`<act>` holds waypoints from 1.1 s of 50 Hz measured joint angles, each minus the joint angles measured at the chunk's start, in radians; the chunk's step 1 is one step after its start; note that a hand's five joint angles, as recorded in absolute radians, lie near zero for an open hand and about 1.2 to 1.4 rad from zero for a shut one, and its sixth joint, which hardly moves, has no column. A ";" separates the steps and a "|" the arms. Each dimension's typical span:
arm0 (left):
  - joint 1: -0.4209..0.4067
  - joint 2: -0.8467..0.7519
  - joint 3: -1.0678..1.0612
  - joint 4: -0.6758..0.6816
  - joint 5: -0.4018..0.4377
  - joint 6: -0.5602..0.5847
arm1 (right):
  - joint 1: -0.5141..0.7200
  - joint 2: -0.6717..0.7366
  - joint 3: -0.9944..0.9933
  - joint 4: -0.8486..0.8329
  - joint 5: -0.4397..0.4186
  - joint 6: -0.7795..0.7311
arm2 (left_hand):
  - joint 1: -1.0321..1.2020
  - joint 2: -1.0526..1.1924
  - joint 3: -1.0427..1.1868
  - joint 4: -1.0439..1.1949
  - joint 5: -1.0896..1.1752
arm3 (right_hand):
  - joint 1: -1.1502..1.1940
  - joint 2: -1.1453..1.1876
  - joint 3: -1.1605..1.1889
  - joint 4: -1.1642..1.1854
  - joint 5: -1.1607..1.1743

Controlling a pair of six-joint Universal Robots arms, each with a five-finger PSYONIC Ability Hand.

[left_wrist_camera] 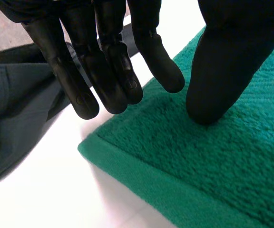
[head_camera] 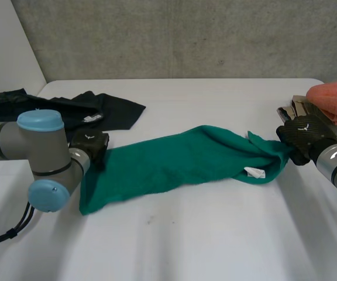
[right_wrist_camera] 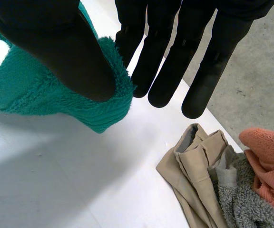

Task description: Fold the laundry.

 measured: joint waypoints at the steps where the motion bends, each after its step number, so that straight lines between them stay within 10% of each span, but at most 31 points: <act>1: -0.001 0.015 -0.003 0.000 0.000 -0.003 | -0.001 0.000 -0.001 0.000 0.000 0.000 | 0.000 0.000 0.000 0.000 0.000 | 0.000 0.000 0.000 0.000 0.000; 12: -0.009 0.152 -0.027 0.015 0.005 -0.008 | -0.001 -0.002 -0.002 0.002 0.002 0.002 | -0.073 -0.083 -0.068 -0.072 0.076 | 0.000 0.000 0.000 0.000 0.000; 15: -0.011 0.140 -0.031 0.009 0.006 -0.005 | 0.000 -0.001 0.000 0.004 0.002 0.002 | -0.667 -0.630 -0.611 -0.626 -0.298 | 0.000 0.000 0.000 0.000 0.000; 20: -0.015 0.113 -0.048 -0.032 0.004 -0.007 | -0.001 -0.001 0.001 0.004 0.000 0.002 | -0.703 -0.722 -0.713 -0.737 -0.394 | 0.000 0.000 0.000 0.000 0.000; 47: -0.152 0.348 -0.423 -0.050 -0.014 -0.152 | -0.001 -0.007 0.002 0.020 0.010 0.010 | -0.696 -0.715 -0.707 -0.727 -0.382 | 0.000 0.000 0.000 0.000 0.000; 53: -0.142 0.286 -0.408 0.037 -0.063 -0.135 | -0.002 -0.021 0.000 0.053 0.009 0.006 | -0.362 -0.426 -0.421 -0.427 -0.086 | 0.000 0.000 0.000 0.000 0.000; 55: -0.140 0.280 -0.403 0.076 -0.098 -0.123 | -0.004 -0.032 -0.002 0.068 0.009 0.003 | -0.015 -0.015 -0.016 -0.019 0.288 | 0.000 0.000 0.000 0.000 0.000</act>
